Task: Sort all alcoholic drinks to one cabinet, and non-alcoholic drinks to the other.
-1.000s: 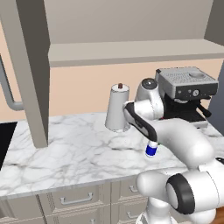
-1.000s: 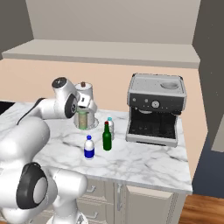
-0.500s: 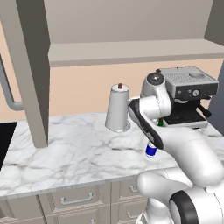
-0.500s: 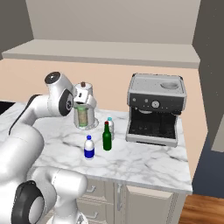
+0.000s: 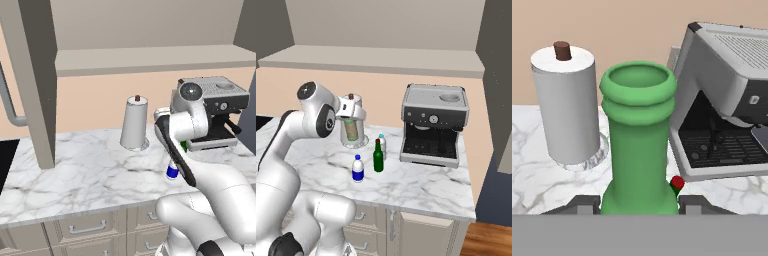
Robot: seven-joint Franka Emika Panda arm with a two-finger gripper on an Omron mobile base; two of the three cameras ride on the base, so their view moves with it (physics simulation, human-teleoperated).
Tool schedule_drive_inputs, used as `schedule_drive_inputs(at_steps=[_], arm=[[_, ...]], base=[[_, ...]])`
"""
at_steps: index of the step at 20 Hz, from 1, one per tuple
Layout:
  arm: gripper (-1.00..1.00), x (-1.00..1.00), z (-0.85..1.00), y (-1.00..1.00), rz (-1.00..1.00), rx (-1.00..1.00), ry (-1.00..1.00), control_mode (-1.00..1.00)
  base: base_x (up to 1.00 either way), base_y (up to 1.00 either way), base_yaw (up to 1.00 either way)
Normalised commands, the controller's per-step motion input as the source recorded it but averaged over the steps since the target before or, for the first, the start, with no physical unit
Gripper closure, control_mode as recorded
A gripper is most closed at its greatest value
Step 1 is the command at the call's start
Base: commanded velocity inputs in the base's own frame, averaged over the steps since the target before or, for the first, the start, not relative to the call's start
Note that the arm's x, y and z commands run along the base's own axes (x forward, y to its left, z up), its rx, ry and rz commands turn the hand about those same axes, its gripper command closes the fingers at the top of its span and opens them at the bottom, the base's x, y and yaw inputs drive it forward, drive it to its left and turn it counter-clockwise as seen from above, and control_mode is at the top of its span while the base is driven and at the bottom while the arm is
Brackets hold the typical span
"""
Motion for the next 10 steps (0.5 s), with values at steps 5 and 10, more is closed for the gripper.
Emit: schedule_drive_inputs(at_steps=[5,10], arm=[[1.0,-0.31,0.49,-0.18,0.0,0.0,-0.09,-1.0],[1.0,-0.25,0.48,-0.26,0.0,0.0,-0.07,-1.0]], base=[[0.0,0.0,0.0],[0.0,0.0,0.0]])
